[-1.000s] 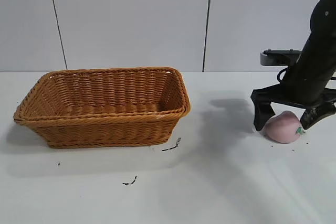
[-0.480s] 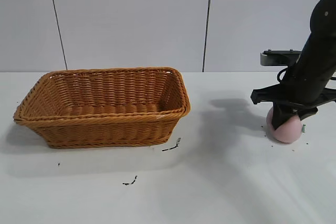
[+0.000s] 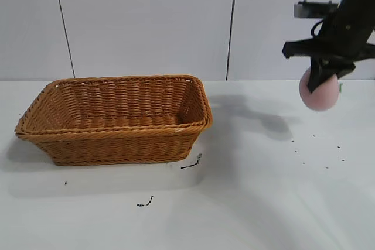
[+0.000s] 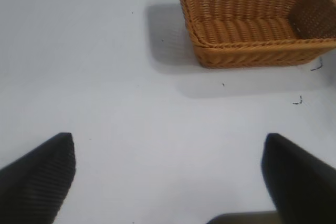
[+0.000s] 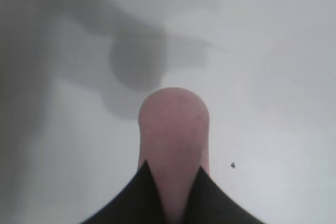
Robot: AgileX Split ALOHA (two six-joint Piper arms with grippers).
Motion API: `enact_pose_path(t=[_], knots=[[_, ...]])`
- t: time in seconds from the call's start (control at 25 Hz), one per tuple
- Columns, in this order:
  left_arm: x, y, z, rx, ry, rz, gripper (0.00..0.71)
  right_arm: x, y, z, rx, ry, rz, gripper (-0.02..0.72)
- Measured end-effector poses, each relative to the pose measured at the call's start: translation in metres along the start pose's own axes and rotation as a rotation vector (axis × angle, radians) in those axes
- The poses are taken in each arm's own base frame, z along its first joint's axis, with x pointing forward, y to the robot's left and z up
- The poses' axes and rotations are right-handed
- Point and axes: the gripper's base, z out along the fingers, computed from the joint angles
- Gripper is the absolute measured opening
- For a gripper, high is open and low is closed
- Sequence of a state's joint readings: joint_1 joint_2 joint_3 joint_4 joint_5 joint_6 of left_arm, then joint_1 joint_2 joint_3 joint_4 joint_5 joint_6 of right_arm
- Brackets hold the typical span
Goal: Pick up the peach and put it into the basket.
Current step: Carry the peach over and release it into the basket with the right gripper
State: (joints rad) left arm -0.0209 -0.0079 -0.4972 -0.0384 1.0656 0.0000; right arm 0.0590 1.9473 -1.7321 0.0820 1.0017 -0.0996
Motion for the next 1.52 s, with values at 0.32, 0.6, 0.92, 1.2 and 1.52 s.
enact_pose_path(t=[0.32,0.6,0.92,1.2,1.52], knots=[[0.0,0.0,0.0,0.0,0.0,0.0,0.693,-0.023,0.078,-0.03,-0.079,-0.125,-0.16,-0.008],[0.0,0.0,0.0,0.0,0.0,0.0,0.693,-0.02,0.166,-0.047,-0.19,-0.246,-0.319,-0.008],[0.0,0.0,0.0,0.0,0.0,0.0,0.693,-0.002,0.236,-0.026,-0.277,-0.275,-0.433,-0.008],[0.0,0.0,0.0,0.0,0.0,0.0,0.693,0.015,0.27,0.053,-0.287,-0.202,-0.473,-0.008],[0.0,0.0,0.0,0.0,0.0,0.0,0.693,0.039,0.282,0.138,-0.272,-0.138,-0.49,-0.008]])
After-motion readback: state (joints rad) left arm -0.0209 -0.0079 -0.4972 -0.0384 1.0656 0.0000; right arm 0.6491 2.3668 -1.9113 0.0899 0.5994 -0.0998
